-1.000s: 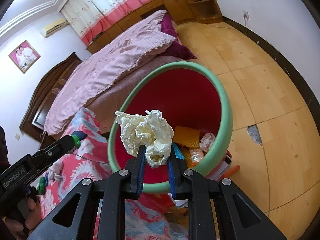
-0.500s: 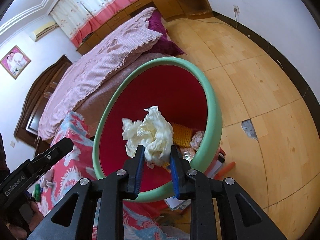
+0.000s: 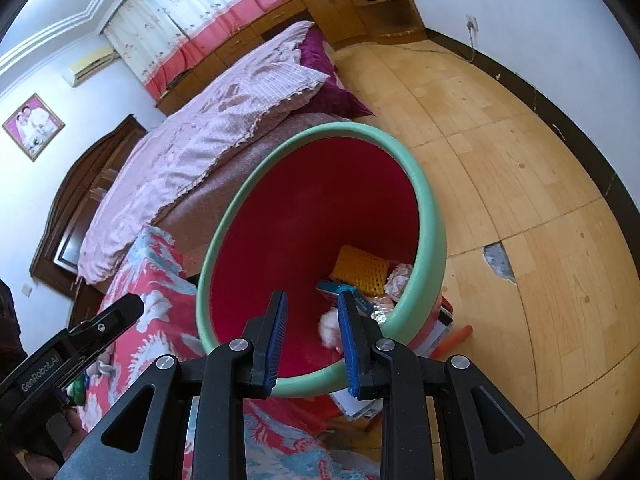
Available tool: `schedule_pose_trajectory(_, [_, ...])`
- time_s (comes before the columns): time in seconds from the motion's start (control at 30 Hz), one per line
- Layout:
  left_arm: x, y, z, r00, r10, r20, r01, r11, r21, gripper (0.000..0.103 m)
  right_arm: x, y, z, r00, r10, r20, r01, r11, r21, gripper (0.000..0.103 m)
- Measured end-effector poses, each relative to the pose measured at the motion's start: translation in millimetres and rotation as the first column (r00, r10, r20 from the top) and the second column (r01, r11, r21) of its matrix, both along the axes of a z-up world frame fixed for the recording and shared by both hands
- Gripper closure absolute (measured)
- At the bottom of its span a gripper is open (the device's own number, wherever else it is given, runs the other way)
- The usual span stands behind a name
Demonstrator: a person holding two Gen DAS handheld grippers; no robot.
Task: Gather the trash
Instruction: 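Open both grippers to drop the items into the red bucket, then move both open tools back over the bed toward the white cloth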
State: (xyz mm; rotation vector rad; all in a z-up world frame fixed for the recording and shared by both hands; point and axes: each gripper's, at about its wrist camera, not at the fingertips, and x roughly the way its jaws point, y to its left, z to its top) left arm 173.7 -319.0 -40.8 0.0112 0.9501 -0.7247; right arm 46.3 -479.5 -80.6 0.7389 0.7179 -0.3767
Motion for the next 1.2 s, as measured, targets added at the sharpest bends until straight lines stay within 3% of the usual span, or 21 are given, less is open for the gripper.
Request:
schedule_pose_trajectory(0.43, [0,52,9,0.995,0.102,0.007,-0.102,0.995,-0.02,0.067,-1,24,18,0.999,0.043,0.031,-0.042,0.999,-0.024,0.076])
schedule_pose_trajectory(0.67, [-3,83,12,0.986,0.167,0.004,-0.167,0.986,-0.025,0.067,1,43,28,0.995,0.087,0.043,-0.086,0.996,-0.034,0.069])
schedule_pose_trajectory(1.2, [-4,167,15,0.942,0.335,-0.007,-0.335,0.942,-0.029,0.067,21,93,41,0.979,0.2,0.049,-0.198,0.979,-0.044,0.068])
